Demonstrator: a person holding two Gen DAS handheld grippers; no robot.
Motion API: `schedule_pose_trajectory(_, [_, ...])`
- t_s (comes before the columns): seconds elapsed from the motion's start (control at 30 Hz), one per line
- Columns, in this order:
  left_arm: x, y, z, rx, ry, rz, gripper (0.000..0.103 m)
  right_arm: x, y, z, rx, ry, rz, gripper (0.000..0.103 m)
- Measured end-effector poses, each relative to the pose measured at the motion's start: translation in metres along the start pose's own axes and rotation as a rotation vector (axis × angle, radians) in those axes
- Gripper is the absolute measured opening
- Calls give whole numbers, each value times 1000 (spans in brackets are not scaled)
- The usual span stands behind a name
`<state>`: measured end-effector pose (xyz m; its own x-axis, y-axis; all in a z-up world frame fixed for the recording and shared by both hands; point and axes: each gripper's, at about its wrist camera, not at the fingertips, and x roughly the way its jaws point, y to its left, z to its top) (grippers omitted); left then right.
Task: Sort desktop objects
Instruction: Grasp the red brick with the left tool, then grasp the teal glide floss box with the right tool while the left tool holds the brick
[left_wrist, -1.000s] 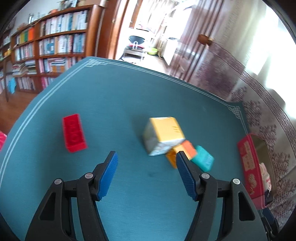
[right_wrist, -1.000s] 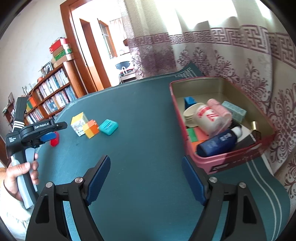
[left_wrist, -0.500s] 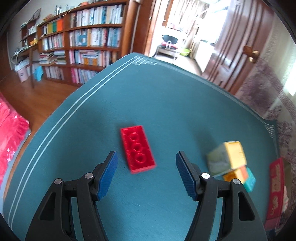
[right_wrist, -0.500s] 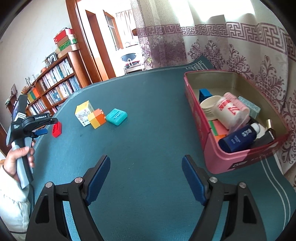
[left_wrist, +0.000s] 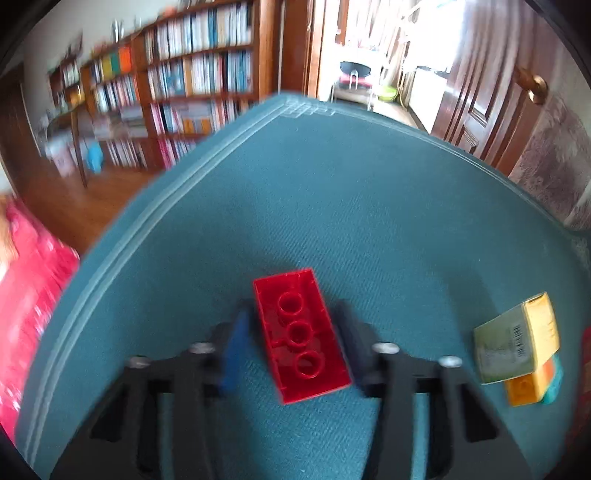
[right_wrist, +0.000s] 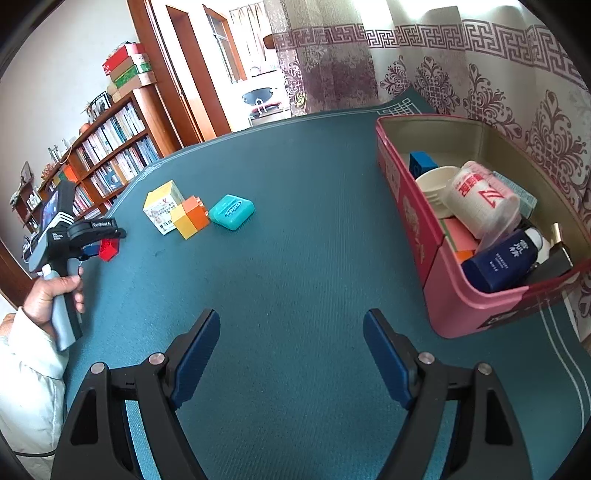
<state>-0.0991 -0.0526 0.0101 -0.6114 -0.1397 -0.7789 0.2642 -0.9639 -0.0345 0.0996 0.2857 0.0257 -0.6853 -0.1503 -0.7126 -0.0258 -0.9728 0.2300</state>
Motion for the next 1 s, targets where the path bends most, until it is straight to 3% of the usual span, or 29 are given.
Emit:
schedule_pose_trajectory(0.1, [-8, -4, -5, 1, -11, -78, 34, 1, 4, 2, -20, 13, 5, 83])
schedule_pose_trajectory(0.47, [-53, -39, -24, 107, -113, -194, 34, 19, 29, 49, -149, 23, 23, 83])
schedule_pose_trajectory(0.83, [-63, -51, -34, 142, -128, -227, 34, 109, 66, 82, -270, 88, -16, 83])
schedule_pose_trajectory(1.0, [-58, -48, -34, 125, -116, -222, 34, 133, 68, 91, -264, 105, -34, 73])
